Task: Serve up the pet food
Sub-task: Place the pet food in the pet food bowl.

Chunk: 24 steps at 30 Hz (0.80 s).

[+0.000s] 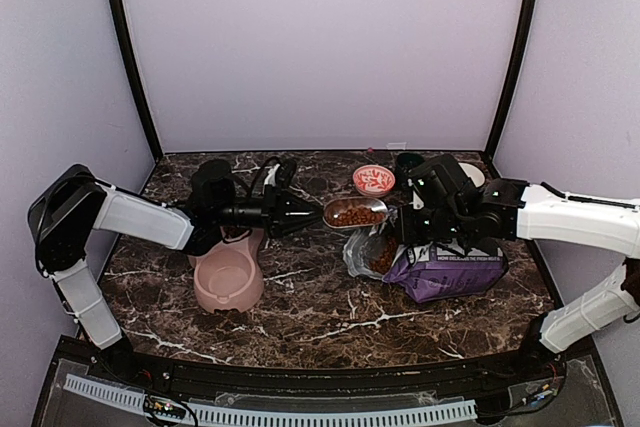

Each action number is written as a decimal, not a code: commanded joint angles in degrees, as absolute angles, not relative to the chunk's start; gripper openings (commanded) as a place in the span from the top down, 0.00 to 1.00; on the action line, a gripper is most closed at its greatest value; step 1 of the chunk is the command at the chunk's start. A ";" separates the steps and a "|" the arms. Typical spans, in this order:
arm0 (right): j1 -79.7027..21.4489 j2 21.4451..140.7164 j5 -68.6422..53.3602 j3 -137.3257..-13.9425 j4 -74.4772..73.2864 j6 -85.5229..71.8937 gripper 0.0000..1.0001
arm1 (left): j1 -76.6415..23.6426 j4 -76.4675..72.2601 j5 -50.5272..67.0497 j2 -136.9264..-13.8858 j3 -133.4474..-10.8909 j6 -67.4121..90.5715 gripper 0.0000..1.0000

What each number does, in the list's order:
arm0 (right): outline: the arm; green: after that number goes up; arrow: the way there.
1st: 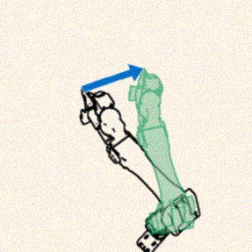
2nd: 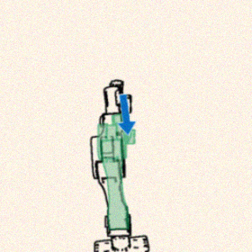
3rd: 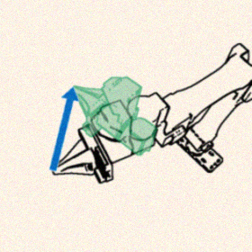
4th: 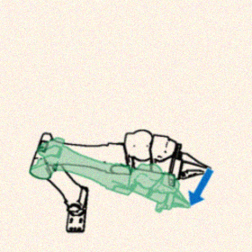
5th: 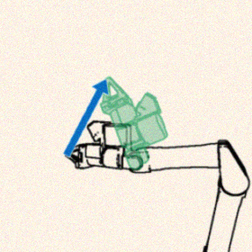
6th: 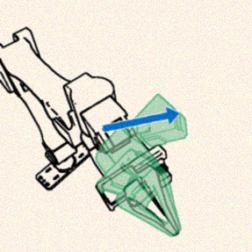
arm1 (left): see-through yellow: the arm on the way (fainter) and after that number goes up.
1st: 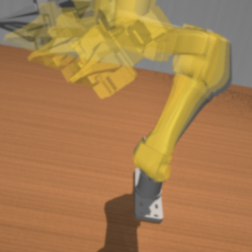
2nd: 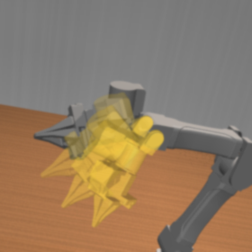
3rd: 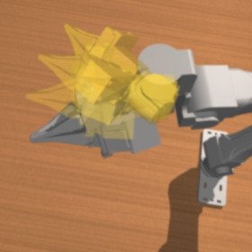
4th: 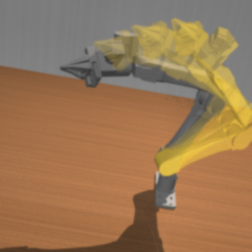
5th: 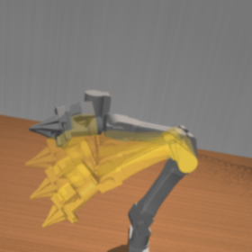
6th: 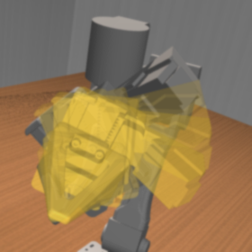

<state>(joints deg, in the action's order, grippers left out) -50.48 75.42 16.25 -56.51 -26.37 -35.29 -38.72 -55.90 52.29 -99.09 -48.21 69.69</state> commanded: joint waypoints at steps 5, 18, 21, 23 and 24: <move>-48.69 74.27 20.24 -56.06 -24.52 -35.95 1.00 | -36.92 -59.35 52.97 -95.11 -46.96 70.42 1.00; -48.74 74.94 19.35 -54.75 -23.04 -35.87 1.00 | -30.09 -52.80 53.45 -89.61 -42.53 65.17 1.00; -48.61 75.41 19.29 -55.08 -23.02 -35.48 1.00 | -28.15 -52.78 53.78 -88.34 -40.77 64.61 1.00; -48.53 75.65 19.27 -55.24 -23.03 -35.26 1.00 | -26.63 -50.75 53.74 -87.08 -39.85 63.33 1.00; -48.47 75.76 19.18 -55.26 -23.03 -35.16 1.00 | -25.84 -49.03 53.58 -86.34 -39.41 62.31 1.00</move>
